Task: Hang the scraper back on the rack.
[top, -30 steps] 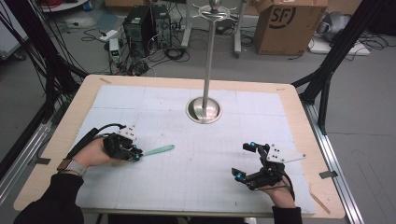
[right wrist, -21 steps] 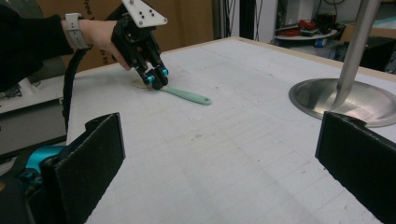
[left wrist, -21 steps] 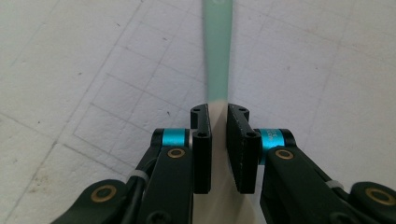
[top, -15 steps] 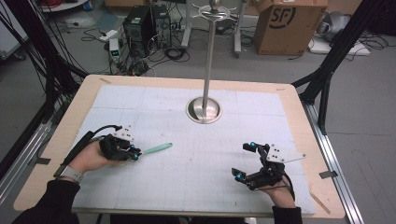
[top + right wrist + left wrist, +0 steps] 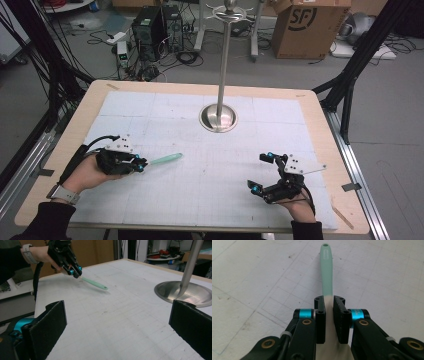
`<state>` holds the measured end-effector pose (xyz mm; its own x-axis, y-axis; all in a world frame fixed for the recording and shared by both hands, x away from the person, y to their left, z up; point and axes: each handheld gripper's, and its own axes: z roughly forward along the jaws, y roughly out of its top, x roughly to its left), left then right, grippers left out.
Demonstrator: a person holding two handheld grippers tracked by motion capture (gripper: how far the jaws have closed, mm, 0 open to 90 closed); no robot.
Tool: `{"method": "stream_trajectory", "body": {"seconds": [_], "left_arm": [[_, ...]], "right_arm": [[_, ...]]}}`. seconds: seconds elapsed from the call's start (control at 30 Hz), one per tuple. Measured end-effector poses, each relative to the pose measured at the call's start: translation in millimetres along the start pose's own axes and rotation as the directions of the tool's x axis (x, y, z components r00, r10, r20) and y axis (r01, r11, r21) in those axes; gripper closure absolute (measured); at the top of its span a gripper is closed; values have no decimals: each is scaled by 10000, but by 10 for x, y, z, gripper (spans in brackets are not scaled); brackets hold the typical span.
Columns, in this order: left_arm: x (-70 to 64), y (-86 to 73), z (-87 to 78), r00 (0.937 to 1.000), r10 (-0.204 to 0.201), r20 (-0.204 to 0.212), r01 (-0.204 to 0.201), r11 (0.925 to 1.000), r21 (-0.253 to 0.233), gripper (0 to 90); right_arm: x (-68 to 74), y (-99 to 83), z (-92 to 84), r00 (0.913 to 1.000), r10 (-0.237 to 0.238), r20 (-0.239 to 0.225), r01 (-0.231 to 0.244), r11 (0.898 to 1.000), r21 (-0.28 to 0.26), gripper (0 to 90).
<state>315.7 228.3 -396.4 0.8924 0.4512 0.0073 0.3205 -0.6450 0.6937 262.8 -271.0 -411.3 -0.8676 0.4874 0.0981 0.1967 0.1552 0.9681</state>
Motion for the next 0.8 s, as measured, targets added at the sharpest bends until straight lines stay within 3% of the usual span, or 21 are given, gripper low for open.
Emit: {"method": "stream_trajectory", "body": {"seconds": [0.07, 0.17, 0.4, 0.67, 0.8], "left_arm": [[-15, 1, -14, 10000, 29, -35, -30, 9999, -124, 811], [-26, 7, -48, 9997, -224, -11, 223, 9973, -701, 810], [-49, 6, -83, 9957, -915, -147, 870, 9774, -1925, 810], [-75, 59, -92, 9870, -1584, -271, 1390, 9262, -3504, 810], [-92, 137, -86, 9840, -1748, -333, 1435, 8902, -4323, 810]], "right_arm": [[2, 0, -1, 10000, 21, -17, -21, 10000, 11, 2], [2, 1, -6, 10000, 29, -12, -29, 10000, -14, 2], [0, 2, -5, 10000, 32, -12, -32, 10000, -40, 2], [-4, 0, 0, 10000, 3, 1, -3, 10000, -30, 2], [-5, 1, 0, 10000, 13, 4, -13, 10000, -29, 2]]}}
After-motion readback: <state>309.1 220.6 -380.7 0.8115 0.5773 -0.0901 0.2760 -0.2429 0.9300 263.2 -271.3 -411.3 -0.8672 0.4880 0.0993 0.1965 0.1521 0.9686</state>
